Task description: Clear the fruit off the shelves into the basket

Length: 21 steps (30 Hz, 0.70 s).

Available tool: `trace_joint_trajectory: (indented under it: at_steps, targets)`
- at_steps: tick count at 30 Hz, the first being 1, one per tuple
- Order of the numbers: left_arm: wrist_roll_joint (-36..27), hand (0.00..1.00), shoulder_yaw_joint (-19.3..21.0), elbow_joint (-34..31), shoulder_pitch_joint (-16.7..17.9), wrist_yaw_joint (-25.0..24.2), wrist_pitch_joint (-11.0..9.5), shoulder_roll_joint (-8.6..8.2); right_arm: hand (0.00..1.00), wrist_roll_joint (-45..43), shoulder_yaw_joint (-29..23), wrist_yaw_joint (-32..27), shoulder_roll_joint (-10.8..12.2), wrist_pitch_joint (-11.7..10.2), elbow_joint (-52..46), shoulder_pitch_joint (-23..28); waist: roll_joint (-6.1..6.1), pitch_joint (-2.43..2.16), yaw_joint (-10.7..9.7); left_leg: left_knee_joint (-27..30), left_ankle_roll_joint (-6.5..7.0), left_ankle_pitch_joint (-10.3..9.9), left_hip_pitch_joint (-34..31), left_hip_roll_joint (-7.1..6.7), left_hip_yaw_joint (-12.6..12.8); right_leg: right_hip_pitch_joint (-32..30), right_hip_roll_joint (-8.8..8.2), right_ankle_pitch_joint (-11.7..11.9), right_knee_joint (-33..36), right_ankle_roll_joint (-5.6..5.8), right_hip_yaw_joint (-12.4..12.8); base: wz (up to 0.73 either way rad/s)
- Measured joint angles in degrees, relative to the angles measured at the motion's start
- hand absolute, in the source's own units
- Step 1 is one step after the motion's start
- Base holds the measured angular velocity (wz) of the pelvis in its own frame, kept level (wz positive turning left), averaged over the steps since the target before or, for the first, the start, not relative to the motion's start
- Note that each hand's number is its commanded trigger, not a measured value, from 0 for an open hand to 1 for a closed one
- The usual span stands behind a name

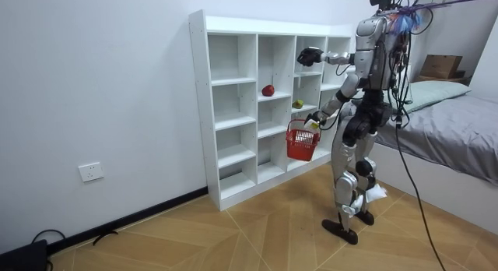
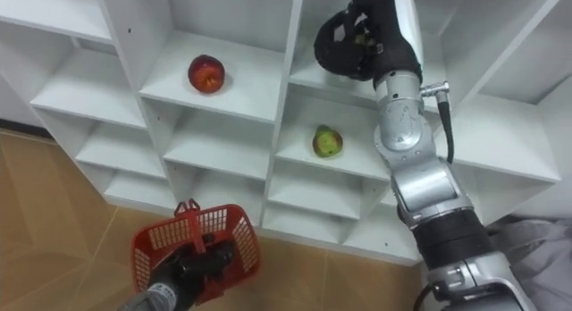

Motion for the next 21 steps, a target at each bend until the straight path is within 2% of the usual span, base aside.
trace_joint_trajectory:
  at_steps: [3,6,9,14,21]
  targets:
    - [-1.76,1.0,-0.12,-0.61,-0.03,0.74,0.01,-0.1,1.0,1.67,0.7,1.5,1.62,-0.03,-2.3,2.06,0.47,-0.27,-0.98,0.07,0.0,0.0,0.07,0.01,0.03,0.13,-0.04,0.02,0.01,-0.01,-0.02,0.0]
    - [-2.02,1.0,-0.68,-1.72,-0.05,1.4,0.19,-0.22,1.0,4.61,1.62,2.23,3.0,0.0,-2.5,5.42,0.94,-0.51,-1.03,-0.21,0.01,0.0,0.97,0.02,0.41,0.8,-0.01,0.03,0.01,0.01,0.57,-0.05]
    - [-1.95,1.0,-0.63,-3.3,-0.1,1.4,0.19,-0.59,1.0,4.6,1.64,2.96,5.1,0.14,-2.44,8.84,1.43,-0.47,-1.1,-0.19,0.01,0.0,1.07,0.03,0.64,0.77,0.01,0.04,0.07,0.01,0.93,-0.06]
    - [-2.16,1.0,-0.81,-3.39,-0.09,1.64,0.46,-0.88,1.0,4.8,2.5,2.91,5.49,0.17,-2.45,10.47,2.13,-0.14,-1.38,-0.2,0.01,0.0,0.84,0.15,0.66,0.61,0.12,0.15,0.16,-0.06,0.67,0.0]
    - [-3.42,1.0,-0.67,-3.41,-0.18,3.03,0.5,-1.34,1.0,4.93,5.76,2.47,7.54,0.15,-2.44,14.01,2.18,-0.11,-1.29,-0.32,0.0,0.0,0.9,0.16,0.66,0.65,0.1,0.17,-0.01,-0.05,0.47,0.0]
